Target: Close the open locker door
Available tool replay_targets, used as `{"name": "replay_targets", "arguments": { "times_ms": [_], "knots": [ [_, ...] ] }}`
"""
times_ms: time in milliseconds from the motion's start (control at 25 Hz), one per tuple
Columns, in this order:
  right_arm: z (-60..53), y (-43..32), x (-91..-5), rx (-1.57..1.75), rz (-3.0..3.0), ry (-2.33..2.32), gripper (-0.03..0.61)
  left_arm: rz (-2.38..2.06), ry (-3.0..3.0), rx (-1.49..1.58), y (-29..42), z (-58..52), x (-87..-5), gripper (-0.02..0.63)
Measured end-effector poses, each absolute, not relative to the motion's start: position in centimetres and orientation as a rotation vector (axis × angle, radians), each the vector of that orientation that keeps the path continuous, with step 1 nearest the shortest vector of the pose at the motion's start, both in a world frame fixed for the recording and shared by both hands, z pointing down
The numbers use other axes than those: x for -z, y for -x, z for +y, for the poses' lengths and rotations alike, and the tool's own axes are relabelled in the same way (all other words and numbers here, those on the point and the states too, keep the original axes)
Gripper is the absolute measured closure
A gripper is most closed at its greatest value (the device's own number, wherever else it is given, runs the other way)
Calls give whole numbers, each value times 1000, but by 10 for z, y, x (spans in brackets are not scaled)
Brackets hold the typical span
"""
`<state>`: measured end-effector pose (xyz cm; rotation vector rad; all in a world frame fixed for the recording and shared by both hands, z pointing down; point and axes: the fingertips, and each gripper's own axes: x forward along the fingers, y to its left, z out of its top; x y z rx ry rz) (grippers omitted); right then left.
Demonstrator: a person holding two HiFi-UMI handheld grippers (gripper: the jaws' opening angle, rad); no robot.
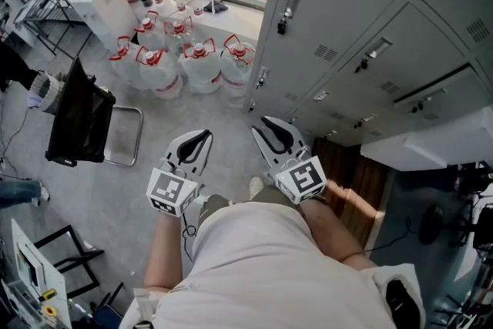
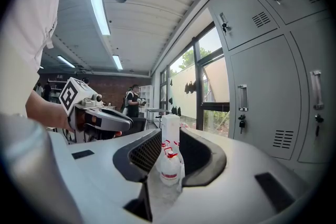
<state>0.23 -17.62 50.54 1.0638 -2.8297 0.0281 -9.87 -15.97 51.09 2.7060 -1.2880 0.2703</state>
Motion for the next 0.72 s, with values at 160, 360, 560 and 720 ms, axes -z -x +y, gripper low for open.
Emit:
{"name": "replay_targets", "arguments": {
  "times_ms": [160,360,560,720],
  "knots": [
    [-176,-2,-505,-29,-2833,-1072,485,-1285,-2707,-268,99,-159,-512,609],
    [-174,-1,-506,-39,-2829,-1073,485,-1288,-2707,-267,100,-158,-511,609],
    [-175,-1,-506,-36,-2832,-1080,485,-1291,-2706,-267,101,-158,-512,609],
    [-174,-1,-506,-31,-2829,-1071,485,-1291,-2705,-267,101,-157,-512,609]
  ]
}}
